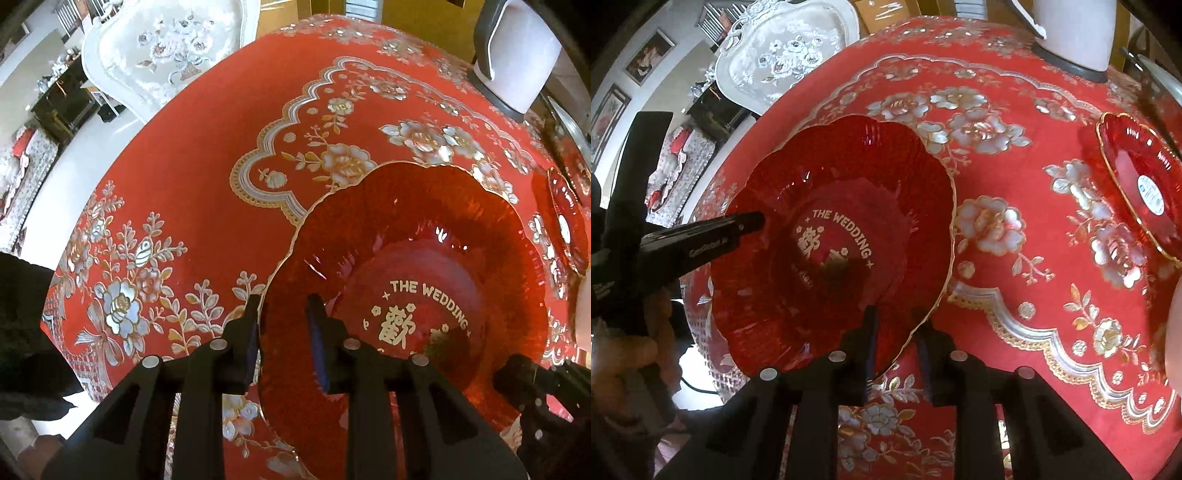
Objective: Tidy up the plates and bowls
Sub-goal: 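Lift the red bowl with the left tool and set it down by the table edge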
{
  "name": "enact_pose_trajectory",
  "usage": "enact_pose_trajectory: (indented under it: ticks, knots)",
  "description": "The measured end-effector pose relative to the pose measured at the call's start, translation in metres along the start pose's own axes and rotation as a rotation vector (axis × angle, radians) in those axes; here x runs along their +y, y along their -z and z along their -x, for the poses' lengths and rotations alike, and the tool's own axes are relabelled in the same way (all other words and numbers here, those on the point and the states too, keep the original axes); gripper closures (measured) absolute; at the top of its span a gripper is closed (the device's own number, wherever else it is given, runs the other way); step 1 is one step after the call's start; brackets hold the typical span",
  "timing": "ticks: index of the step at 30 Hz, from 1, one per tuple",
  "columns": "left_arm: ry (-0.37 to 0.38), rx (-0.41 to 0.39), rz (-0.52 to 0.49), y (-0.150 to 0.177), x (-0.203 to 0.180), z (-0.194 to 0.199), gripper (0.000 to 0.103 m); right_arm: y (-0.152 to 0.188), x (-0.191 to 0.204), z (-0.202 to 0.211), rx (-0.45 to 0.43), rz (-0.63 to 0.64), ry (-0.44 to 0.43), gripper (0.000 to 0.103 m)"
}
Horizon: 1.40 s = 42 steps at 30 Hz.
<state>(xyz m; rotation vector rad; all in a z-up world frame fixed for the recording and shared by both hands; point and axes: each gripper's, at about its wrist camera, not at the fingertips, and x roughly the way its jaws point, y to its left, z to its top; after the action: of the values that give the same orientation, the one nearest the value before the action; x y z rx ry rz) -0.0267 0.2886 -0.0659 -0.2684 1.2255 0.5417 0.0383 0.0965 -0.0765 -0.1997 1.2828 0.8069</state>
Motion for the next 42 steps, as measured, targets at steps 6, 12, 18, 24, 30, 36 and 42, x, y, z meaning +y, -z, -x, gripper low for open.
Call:
enact_pose_trajectory:
  ticks: [6, 12, 18, 24, 30, 36, 42]
  knots:
    - [0.000, -0.016, 0.027, 0.004, 0.003, 0.001, 0.043, 0.006, -0.014, 0.022, -0.035, -0.018, 0.009, 0.040]
    - [-0.041, -0.087, 0.041, 0.007, 0.006, 0.030, 0.043, 0.020, -0.040, 0.049, -0.074, -0.063, 0.029, 0.037]
    - [-0.007, -0.174, 0.005, 0.006, -0.018, 0.075, 0.037, 0.033, -0.068, 0.077, -0.117, -0.101, 0.070, 0.033]
    - [0.078, -0.208, -0.077, 0.007, -0.073, 0.097, 0.035, 0.045, -0.101, 0.094, -0.131, -0.181, 0.092, 0.033]
    - [0.165, -0.207, -0.180, 0.012, -0.139, 0.111, 0.035, 0.059, -0.129, 0.117, -0.166, -0.230, 0.131, 0.033]
    - [0.221, -0.219, -0.279, 0.016, -0.197, 0.126, 0.035, 0.072, -0.159, 0.137, -0.186, -0.298, 0.155, 0.033]
    - [0.267, -0.236, -0.344, 0.017, -0.242, 0.139, 0.035, 0.077, -0.182, 0.162, -0.224, -0.335, 0.191, 0.033]
